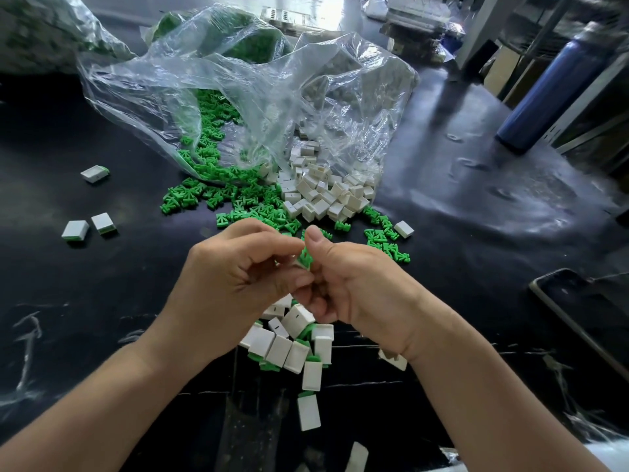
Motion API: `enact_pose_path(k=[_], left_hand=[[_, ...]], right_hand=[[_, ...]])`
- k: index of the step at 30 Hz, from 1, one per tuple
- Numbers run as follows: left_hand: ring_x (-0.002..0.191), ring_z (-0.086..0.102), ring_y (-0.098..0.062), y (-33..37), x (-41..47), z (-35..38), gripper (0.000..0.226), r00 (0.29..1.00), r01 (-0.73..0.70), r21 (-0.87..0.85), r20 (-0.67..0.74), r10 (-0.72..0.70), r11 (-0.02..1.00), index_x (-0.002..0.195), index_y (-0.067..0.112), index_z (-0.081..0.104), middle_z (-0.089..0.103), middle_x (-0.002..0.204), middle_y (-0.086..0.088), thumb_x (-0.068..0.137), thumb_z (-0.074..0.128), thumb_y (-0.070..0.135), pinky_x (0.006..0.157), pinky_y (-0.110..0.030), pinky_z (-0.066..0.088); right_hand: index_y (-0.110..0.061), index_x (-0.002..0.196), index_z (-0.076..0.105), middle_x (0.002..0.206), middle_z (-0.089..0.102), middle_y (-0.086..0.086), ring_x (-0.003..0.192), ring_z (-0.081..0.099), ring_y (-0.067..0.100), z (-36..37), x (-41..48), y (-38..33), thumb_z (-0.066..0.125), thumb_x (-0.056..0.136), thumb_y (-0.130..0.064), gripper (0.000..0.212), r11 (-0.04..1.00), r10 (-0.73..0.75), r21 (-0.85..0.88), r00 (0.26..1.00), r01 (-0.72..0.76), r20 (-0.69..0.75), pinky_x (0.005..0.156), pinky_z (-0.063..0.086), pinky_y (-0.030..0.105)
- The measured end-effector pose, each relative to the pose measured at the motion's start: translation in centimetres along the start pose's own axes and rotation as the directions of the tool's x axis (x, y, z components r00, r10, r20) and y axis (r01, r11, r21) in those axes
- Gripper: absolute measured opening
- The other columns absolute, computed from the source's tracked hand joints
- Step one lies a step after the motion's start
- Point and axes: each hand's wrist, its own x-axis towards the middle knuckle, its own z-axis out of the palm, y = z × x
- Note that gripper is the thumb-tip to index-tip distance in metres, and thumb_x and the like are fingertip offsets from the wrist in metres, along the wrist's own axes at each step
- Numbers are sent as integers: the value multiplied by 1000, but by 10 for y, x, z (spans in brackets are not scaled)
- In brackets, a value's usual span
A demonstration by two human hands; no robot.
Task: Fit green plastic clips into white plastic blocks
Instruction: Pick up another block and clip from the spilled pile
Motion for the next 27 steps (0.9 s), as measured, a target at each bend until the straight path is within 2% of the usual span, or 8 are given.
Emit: enact_pose_path(k=[2, 5, 9, 13, 17, 20, 27], left_hand=[[68, 62, -14, -1, -1, -1, 21, 1000, 21, -39, -4, -21, 999, 86, 29, 65, 62, 84, -2, 67, 69, 19, 61, -39, 52], [66, 63, -18, -1, -2, 0, 12, 996, 80, -146, -22, -84, 986, 76, 25, 73, 62, 77, -3, 66, 70, 19, 61, -40, 53], [64, 63, -28, -2, -1, 2, 13, 987, 154, -293, -7, -163, 944, 77, 15, 73, 63, 75, -12, 65, 69, 15, 65, -43, 54], [65, 62, -16, -1, -2, 6, 18, 982, 167, -344, -21, -186, 924, 80, 19, 72, 63, 75, -4, 63, 69, 14, 62, -25, 51], [58, 60, -26, -1, -5, 9, 12, 976, 178, -429, -40, -216, 886, 72, 14, 72, 59, 73, -3, 63, 69, 8, 58, -31, 52], [59, 59, -34, 1, -6, 9, 11, 979, 167, -422, -37, -201, 891, 71, 13, 72, 57, 72, -5, 60, 76, 14, 57, -38, 51], [63, 61, -26, 3, -6, 8, 15, 977, 159, -398, -67, -202, 904, 77, 15, 71, 58, 75, -8, 65, 66, 9, 59, -29, 54]], right_hand=[[-12, 68, 52, 54, 52, -4, 49, 42, 8, 1, 0, 0, 42, 74, -53, 42, 1000, 3, 6, 1000, -3, 0, 46, 34, 16], [-12, 67, 52, 51, 51, -6, 45, 41, 6, 2, 1, 1, 41, 71, -54, 44, 1000, 4, 17, 1000, -4, 15, 44, 34, 16], [-9, 70, 52, 51, 51, -3, 44, 41, 7, 2, 0, -1, 43, 70, -49, 40, 995, 22, 101, 999, -27, 50, 43, 33, 16], [-8, 70, 52, 54, 50, -1, 46, 42, 7, 0, -1, -2, 45, 71, -44, 36, 987, 27, 155, 997, -38, 73, 44, 34, 15], [-7, 70, 50, 56, 47, -1, 47, 40, 6, 1, -2, -3, 46, 70, -41, 34, 982, 22, 185, 996, -37, 87, 43, 33, 14], [-9, 70, 49, 56, 45, -2, 48, 37, 6, 3, -1, -2, 45, 70, -42, 33, 982, 16, 184, 997, -31, 82, 44, 30, 14], [-11, 67, 48, 55, 40, -5, 49, 31, 5, 6, -1, 0, 44, 71, -42, 32, 981, -13, 193, 997, -1, 72, 45, 26, 14]])
